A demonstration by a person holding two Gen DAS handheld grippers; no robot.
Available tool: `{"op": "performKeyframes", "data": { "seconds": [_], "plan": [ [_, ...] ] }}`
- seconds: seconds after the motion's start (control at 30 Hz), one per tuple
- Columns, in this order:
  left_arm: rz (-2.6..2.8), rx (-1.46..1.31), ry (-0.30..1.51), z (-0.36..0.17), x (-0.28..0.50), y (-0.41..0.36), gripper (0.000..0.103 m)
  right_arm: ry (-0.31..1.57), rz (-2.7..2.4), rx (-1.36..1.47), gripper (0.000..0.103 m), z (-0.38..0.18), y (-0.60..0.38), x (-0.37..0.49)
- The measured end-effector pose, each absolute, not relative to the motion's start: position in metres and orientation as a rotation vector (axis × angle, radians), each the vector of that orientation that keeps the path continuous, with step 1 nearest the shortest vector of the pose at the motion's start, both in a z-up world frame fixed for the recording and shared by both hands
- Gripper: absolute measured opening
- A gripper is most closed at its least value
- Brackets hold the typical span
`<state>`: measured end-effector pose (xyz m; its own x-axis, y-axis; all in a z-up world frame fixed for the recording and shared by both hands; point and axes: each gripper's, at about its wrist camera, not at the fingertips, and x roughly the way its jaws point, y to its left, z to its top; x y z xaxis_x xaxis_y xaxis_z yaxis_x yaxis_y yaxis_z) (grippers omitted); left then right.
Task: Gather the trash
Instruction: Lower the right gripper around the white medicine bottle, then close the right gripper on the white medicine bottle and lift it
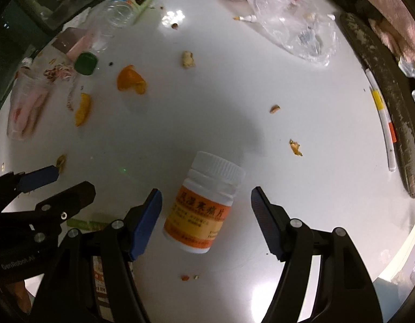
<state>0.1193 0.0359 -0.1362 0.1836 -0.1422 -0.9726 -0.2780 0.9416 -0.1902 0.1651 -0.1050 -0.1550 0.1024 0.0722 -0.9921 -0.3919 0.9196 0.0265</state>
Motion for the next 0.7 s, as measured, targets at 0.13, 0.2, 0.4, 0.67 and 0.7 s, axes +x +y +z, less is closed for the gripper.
{"op": "performKeyframes", "data": {
  "seconds": [0.13, 0.2, 0.4, 0.67, 0.7],
  "plan": [
    [0.083, -0.362, 1.383, -0.141, 0.125, 0.038, 0.076, 1.435, 0.341, -0.26, 0.066, -0.158, -0.105, 0.171],
    [0.08, -0.351, 1.381, -0.144, 0.128, 0.038, 0.076, 1.446, 0.335, -0.253, 0.066, -0.162, -0.106, 0.173],
    [0.057, -0.332, 1.386, -0.153, 0.134, 0.037, 0.076, 1.459, 0.318, -0.248, 0.066, -0.173, -0.108, 0.174],
    [0.073, -0.32, 1.378, -0.157, 0.133, 0.035, 0.076, 1.427, 0.328, -0.296, 0.063, -0.176, -0.105, 0.169],
    [0.069, -0.319, 1.379, -0.156, 0.133, 0.033, 0.076, 1.41, 0.336, -0.31, 0.052, -0.173, -0.103, 0.164]
  ]
}}
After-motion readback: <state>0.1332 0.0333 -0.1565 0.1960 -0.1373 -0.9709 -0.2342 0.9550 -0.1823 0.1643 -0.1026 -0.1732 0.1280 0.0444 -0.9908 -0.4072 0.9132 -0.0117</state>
